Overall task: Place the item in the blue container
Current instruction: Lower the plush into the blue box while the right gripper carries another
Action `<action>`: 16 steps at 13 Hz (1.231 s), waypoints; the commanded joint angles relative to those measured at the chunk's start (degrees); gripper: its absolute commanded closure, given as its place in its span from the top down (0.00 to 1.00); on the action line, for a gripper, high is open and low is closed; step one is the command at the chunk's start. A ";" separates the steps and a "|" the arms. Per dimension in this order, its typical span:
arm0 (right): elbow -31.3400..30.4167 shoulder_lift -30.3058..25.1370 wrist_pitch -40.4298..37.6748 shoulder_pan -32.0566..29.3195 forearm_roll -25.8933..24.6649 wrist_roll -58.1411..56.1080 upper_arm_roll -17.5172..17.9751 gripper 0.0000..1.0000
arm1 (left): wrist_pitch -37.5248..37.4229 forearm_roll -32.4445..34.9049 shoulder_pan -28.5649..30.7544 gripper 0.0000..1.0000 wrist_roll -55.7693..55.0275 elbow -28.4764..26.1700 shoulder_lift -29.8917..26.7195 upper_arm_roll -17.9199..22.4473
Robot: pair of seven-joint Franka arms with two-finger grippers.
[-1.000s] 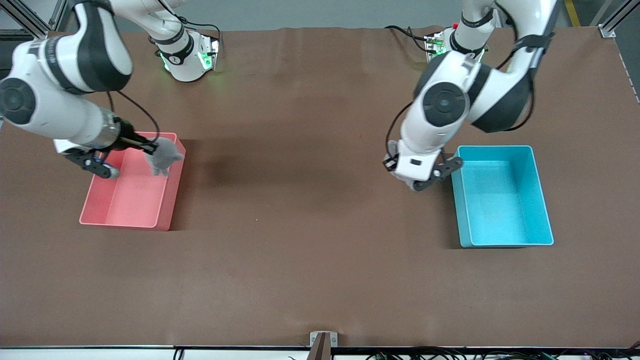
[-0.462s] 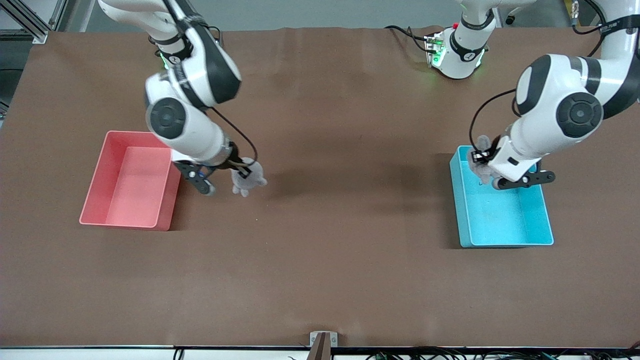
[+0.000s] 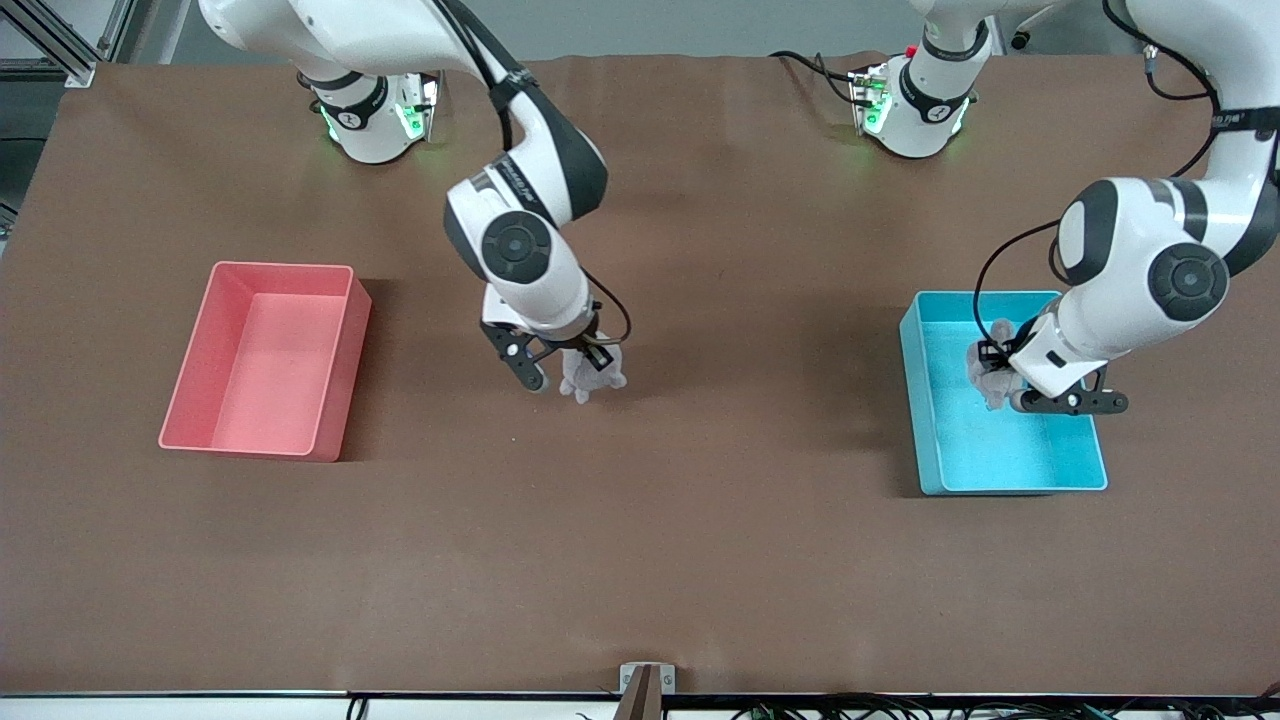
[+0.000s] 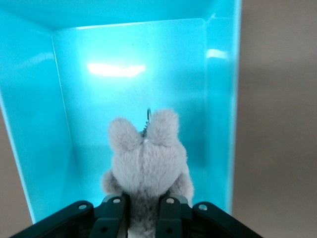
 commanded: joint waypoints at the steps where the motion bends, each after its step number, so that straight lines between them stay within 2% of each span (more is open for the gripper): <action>1: 6.15 7.14 2.93 2.33 0.20 5.17 -0.77 0.00 | 2.17 4.98 2.40 0.00 1.21 1.37 3.80 -0.38; 3: 6.50 9.79 8.48 3.39 0.38 8.16 -0.77 0.00 | 4.36 5.17 3.46 0.01 1.30 1.37 6.09 -0.38; 7: 6.50 9.45 7.62 4.00 0.38 8.70 -0.77 0.00 | 5.86 5.26 4.78 0.04 2.79 1.10 8.91 -0.38; 9: 6.59 9.45 7.35 4.71 0.29 8.88 -0.77 0.00 | 5.86 5.26 4.78 0.11 2.79 1.19 9.61 -0.38; 10: 6.59 9.45 7.35 5.23 0.21 9.23 -0.86 0.00 | 5.86 5.26 4.78 0.22 2.79 1.19 9.62 -0.38; 12: 6.59 9.45 7.35 5.93 0.03 9.32 -0.86 0.00 | 5.78 5.26 4.70 0.94 2.79 1.28 9.27 -0.38; 13: 6.51 9.45 7.35 6.11 0.12 9.40 -0.86 0.00 | 5.43 5.26 4.61 1.00 2.79 1.28 8.92 -0.38; 16: 6.50 9.45 7.44 6.38 -0.06 11.07 -0.86 0.00 | 5.07 5.26 4.52 1.00 2.44 1.37 7.16 -0.90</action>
